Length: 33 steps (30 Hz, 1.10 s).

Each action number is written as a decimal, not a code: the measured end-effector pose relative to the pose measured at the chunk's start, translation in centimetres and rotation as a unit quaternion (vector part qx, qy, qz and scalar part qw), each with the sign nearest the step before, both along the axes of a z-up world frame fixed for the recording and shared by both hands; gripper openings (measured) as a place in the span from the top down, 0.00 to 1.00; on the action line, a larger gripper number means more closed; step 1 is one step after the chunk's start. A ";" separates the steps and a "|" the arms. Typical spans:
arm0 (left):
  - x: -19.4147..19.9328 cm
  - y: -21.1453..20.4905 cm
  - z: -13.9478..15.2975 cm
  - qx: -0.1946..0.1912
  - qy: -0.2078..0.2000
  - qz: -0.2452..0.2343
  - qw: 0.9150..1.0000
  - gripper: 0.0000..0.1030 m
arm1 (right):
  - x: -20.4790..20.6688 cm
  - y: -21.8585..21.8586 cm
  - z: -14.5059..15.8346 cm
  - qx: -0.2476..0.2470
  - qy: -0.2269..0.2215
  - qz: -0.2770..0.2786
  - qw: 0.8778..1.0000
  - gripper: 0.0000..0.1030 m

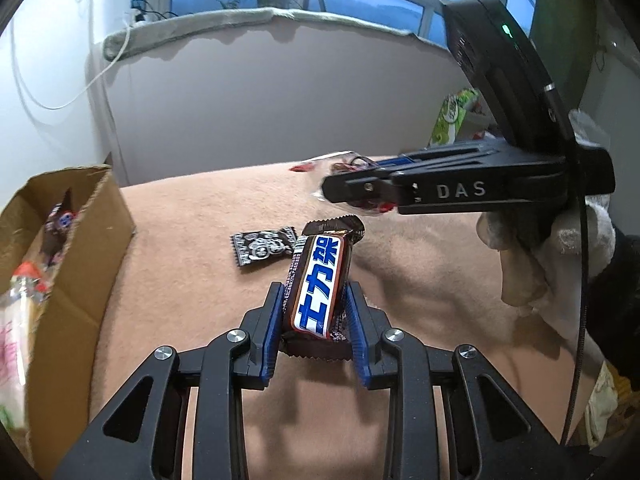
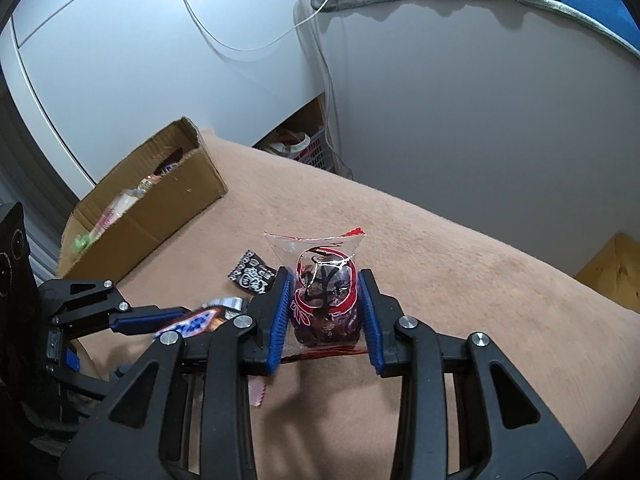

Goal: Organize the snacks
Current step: 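Carry the red candy bag and Snickers bar into the box and open both grippers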

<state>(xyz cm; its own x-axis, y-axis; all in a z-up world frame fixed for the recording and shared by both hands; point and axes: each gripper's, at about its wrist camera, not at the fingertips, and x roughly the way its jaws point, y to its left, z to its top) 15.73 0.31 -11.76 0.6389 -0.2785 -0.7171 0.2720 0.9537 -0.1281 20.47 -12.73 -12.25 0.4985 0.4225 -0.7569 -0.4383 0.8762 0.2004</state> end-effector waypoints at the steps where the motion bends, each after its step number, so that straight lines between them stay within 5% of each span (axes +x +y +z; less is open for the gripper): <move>1: -0.3 0.4 0.3 -0.001 -0.004 0.006 1.000 0.72 | -0.3 0.0 0.4 0.002 -0.003 -0.001 1.000 0.67; 13: -4.4 5.2 3.7 -0.012 -0.050 0.068 0.996 0.72 | -2.6 2.2 4.9 0.012 -0.042 0.010 0.999 0.67; 33: -8.2 14.0 7.0 -0.005 -0.099 0.162 0.982 0.72 | -2.4 12.1 8.8 0.014 -0.076 0.060 0.995 0.67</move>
